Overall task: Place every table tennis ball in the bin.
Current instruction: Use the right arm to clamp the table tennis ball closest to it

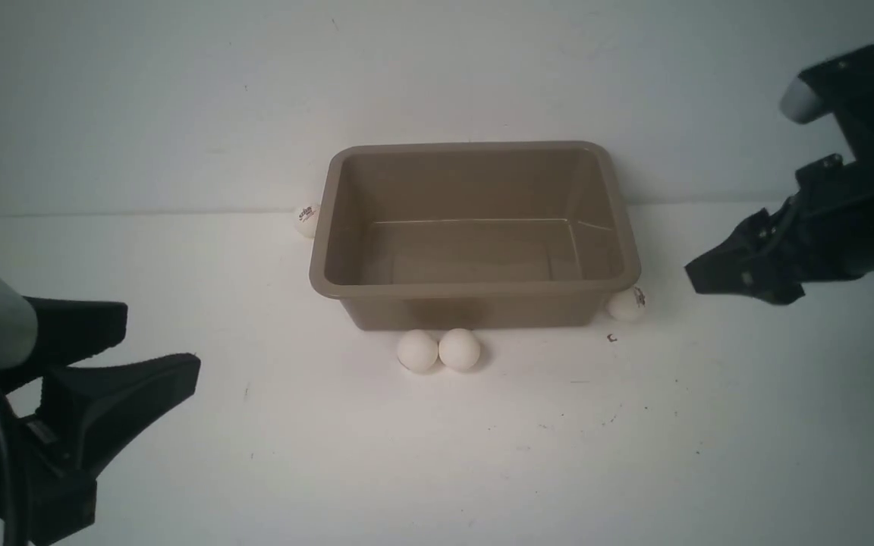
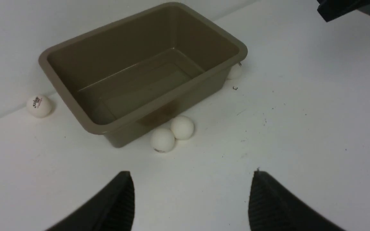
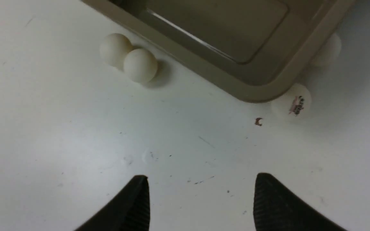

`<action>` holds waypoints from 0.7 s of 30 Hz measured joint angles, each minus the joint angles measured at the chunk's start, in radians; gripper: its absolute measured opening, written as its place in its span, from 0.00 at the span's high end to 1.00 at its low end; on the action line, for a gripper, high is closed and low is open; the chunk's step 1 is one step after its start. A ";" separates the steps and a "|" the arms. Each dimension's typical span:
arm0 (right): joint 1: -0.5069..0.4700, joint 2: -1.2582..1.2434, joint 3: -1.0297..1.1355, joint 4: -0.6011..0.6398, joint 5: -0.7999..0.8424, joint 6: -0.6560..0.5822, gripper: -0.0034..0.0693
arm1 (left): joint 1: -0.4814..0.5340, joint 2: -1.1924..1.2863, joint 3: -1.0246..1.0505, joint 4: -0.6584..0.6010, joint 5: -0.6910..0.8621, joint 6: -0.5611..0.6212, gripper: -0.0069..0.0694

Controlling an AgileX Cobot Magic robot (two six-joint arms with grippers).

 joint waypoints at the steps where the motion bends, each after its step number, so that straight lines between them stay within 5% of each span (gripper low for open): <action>1: -0.026 0.007 0.000 0.034 -0.003 -0.045 0.40 | 0.000 0.000 0.000 -0.008 -0.001 0.000 0.34; 9: -0.220 0.088 0.000 0.359 0.087 -0.467 0.40 | 0.000 0.000 0.000 -0.031 -0.017 0.033 0.34; 21: -0.265 0.314 -0.002 0.510 0.125 -0.706 0.39 | 0.000 0.000 0.000 -0.068 -0.020 0.045 0.34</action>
